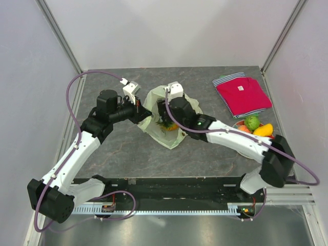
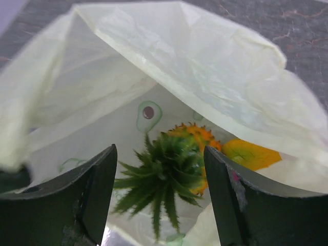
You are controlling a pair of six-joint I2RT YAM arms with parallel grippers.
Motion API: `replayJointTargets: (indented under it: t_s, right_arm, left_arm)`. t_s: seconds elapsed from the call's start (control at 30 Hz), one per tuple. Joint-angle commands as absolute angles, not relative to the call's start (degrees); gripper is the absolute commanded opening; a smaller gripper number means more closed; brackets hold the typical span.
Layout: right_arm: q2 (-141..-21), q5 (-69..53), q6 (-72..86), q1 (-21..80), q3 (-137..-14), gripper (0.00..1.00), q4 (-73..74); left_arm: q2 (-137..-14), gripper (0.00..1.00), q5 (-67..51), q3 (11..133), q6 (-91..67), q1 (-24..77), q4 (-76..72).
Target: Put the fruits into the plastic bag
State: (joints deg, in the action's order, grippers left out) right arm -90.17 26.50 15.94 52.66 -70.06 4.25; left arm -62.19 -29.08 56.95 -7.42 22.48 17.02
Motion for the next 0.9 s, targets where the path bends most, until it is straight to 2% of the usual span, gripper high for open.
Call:
replayJointTargets:
  t_s: [0.0,0.13,0.33,0.5,0.67,0.87]
  right_arm:
    - [-77.6,18.2,16.9,52.7,-65.8,0.77,6.1]
    - [-70.1,15.4,19.2,52.6,-62.7,0.77,10.3]
    - [-63.9,22.9,24.4,52.4,-60.0,0.78,23.2]
    - [-61.8,15.5,26.5,50.0,-56.4,0.76,27.8]
    - [-59.9,8.3,27.9,50.0,-52.9,0.78,35.2]
    - [-55.2,2.8,29.3,49.9,-45.3,0.78,36.0]
  left_arm:
    - [-61.5,0.02,-28.6,58.4,-9.1,22.2,15.2]
    - [-61.7,0.02,-28.4,58.6,-9.1,22.1,15.2]
    - [-61.6,0.02,-28.4,58.6,-9.1,22.0,15.4]
    - [-61.9,0.02,-28.2,58.5,-9.0,22.0,15.5]
    - [-62.0,0.02,-28.2,58.6,-8.9,22.1,15.5]
    - [-62.1,0.01,-28.3,58.6,-9.0,22.0,15.6]
